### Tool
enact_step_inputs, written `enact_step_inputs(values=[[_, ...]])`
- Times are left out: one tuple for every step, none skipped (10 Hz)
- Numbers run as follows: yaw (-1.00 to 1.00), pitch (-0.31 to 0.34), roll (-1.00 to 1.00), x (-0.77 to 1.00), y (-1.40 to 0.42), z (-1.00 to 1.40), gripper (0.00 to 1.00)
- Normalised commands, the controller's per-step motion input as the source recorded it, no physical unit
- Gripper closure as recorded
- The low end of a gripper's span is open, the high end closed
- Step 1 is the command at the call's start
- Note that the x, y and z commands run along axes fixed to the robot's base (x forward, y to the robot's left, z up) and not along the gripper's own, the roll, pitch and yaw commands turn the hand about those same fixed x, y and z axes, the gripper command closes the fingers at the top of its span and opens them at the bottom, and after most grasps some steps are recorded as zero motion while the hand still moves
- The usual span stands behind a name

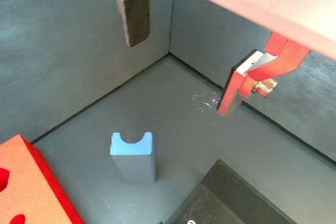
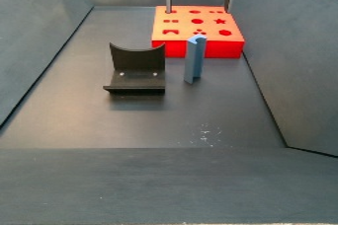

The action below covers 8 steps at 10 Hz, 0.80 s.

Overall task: Pick up the arch object. Move up. Rotate the arch object. Move to above the board. Insert the arch object.
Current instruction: Pick up the arch object.

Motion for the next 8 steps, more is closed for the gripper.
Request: enact_step_inputs(values=[[0.0, 0.003, 0.0, 0.02, 0.03, 0.0, 0.0], [-0.18, 0.09, 0.05, 0.42, -0.12, -0.11, 0.0], [-0.92, 0.0, 0.0, 0.09, -0.08, -0.33, 0.0], [-1.0, -0.007, 0.0, 0.0, 0.0, -0.47, 0.0], [-1.0, -0.01, 0.0, 0.0, 0.0, -0.49, 0.0], [-1.0, 0.0, 0.0, 0.0, 0.0, -0.53, 0.0], [-1.0, -0.019, 0.0, 0.0, 0.0, -0.66, 0.0], [-0.72, -0.063, -0.11, -0.22, -0.16, -0.47, 0.0]])
